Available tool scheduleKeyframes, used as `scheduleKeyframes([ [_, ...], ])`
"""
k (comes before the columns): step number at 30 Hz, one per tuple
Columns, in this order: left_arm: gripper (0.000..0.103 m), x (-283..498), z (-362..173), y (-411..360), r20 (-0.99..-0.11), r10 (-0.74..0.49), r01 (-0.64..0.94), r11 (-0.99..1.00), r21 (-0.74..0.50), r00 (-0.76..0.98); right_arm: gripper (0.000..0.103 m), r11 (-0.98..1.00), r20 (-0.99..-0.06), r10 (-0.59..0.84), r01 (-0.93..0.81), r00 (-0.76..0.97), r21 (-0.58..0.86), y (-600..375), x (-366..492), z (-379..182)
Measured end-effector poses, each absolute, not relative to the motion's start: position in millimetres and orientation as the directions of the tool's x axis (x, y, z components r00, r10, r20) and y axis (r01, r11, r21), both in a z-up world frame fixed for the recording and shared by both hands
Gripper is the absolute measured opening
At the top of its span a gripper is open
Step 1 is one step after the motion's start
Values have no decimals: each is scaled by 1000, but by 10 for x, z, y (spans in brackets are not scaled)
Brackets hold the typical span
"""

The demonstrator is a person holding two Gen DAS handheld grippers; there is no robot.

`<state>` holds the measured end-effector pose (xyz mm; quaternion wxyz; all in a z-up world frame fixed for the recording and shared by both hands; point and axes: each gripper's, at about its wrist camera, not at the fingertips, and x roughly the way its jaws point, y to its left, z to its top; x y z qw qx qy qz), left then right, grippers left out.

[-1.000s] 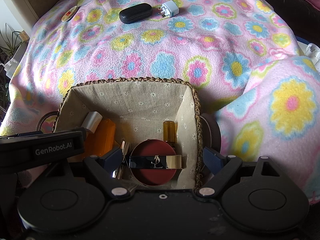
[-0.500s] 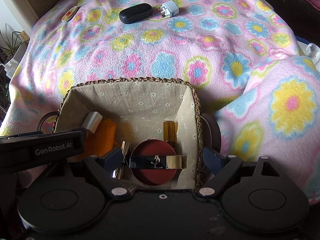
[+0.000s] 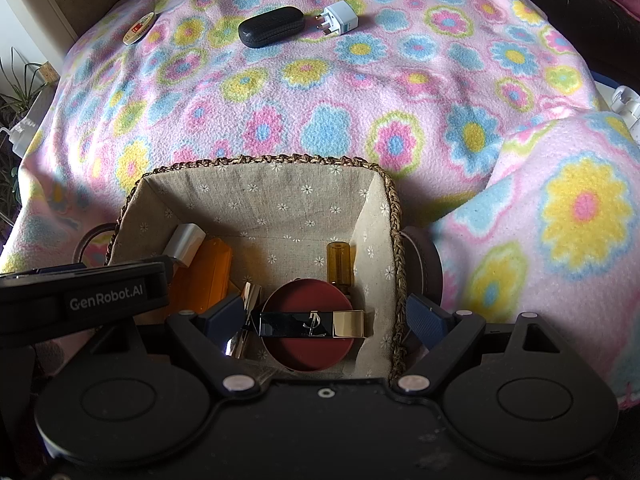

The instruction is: Organize rigid objects

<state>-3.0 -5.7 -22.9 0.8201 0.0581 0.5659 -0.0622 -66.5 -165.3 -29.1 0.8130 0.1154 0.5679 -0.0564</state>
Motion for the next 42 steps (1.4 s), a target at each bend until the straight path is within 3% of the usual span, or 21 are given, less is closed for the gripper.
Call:
scheduleKeyframes([
  [29, 78, 7, -99, -9, -924, -42, 136, 991, 11, 381, 90, 966, -913, -12, 241, 409, 96, -1652, -690, -152],
  [35, 78, 183, -43, -19, -920, -34, 148, 989, 27, 391, 90, 958, -907, -10, 263, 422, 112, -1742, -614, -115],
  [42, 78, 563, 11, -23, -923, -41, 140, 990, 14, 384, 90, 978, -872, -75, 206, 484, 30, -1805, -368, -40],
])
